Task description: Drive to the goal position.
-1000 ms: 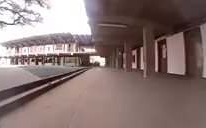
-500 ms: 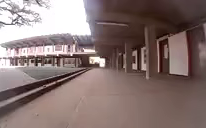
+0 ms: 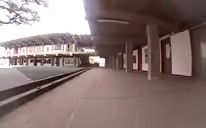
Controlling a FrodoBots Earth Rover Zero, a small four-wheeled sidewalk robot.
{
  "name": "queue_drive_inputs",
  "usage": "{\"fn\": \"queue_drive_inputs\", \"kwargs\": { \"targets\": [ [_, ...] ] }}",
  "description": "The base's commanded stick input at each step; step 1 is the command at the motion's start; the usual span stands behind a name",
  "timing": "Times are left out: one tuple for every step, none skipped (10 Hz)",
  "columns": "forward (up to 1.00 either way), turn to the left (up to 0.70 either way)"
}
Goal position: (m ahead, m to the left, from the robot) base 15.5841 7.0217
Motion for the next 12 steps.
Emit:
{"fn": "queue_drive_inputs", "kwargs": {
  "targets": [
    [0.50,0.00],
    [0.50,0.00],
    [0.50,0.00],
    [0.50,0.00],
    [0.50,0.00],
    [0.50,0.00],
    [0.50,0.00],
    [0.50,0.00],
    [0.50,0.00],
    [0.50,0.00],
    [0.50,0.00],
    [0.50,0.00]
  ]
}}
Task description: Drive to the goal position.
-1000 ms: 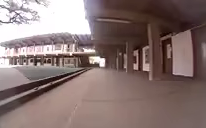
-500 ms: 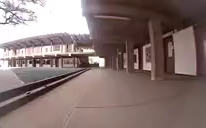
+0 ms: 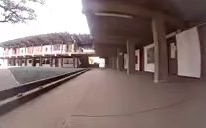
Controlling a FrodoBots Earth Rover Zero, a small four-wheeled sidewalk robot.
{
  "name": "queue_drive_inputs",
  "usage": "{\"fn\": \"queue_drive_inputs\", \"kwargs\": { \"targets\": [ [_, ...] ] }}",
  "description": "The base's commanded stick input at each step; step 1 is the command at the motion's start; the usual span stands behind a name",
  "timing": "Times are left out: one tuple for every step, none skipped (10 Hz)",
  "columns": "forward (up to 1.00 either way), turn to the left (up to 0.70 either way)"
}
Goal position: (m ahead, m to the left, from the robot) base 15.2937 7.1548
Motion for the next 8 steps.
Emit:
{"fn": "queue_drive_inputs", "kwargs": {
  "targets": [
    [0.50,0.00],
    [0.50,0.00],
    [0.50,0.00],
    [0.50,0.00],
    [0.50,0.00],
    [0.50,0.00],
    [0.50,0.00],
    [0.50,0.00]
  ]
}}
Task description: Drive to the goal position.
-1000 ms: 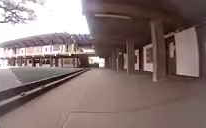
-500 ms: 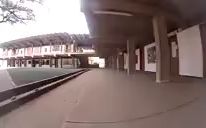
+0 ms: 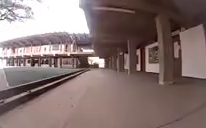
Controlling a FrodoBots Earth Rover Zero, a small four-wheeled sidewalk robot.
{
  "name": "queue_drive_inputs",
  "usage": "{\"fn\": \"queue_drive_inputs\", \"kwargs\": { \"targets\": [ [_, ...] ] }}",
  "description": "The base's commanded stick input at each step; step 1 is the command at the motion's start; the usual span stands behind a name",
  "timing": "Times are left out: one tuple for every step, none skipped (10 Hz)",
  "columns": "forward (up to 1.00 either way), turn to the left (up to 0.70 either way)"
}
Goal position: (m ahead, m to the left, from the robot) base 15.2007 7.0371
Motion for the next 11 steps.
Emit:
{"fn": "queue_drive_inputs", "kwargs": {
  "targets": [
    [0.50,0.00],
    [0.50,0.00],
    [0.50,0.00],
    [0.50,0.00],
    [0.50,0.00],
    [0.50,0.00],
    [0.50,0.00],
    [0.50,0.00],
    [0.50,0.00],
    [0.50,0.00],
    [0.50,0.00]
  ]
}}
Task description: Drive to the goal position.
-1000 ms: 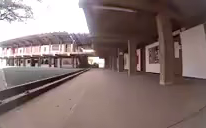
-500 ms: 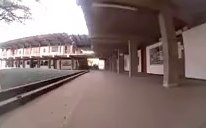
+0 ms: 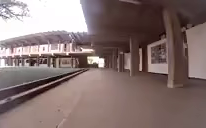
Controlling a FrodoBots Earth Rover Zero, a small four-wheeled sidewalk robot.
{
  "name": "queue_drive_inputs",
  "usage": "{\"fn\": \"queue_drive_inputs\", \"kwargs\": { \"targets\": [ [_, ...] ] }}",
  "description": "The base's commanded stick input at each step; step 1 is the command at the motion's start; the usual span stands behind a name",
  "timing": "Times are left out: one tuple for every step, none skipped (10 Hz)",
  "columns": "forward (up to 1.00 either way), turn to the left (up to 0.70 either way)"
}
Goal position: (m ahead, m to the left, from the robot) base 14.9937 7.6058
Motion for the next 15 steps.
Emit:
{"fn": "queue_drive_inputs", "kwargs": {
  "targets": [
    [0.50,0.00],
    [0.50,0.00],
    [0.50,0.00],
    [0.50,0.00],
    [0.50,0.00],
    [0.50,0.00],
    [0.50,0.00],
    [0.50,0.00],
    [0.50,0.00],
    [0.50,0.00],
    [0.50,0.00],
    [0.50,0.00],
    [0.50,0.00],
    [0.50,0.00],
    [0.50,0.00]
  ]
}}
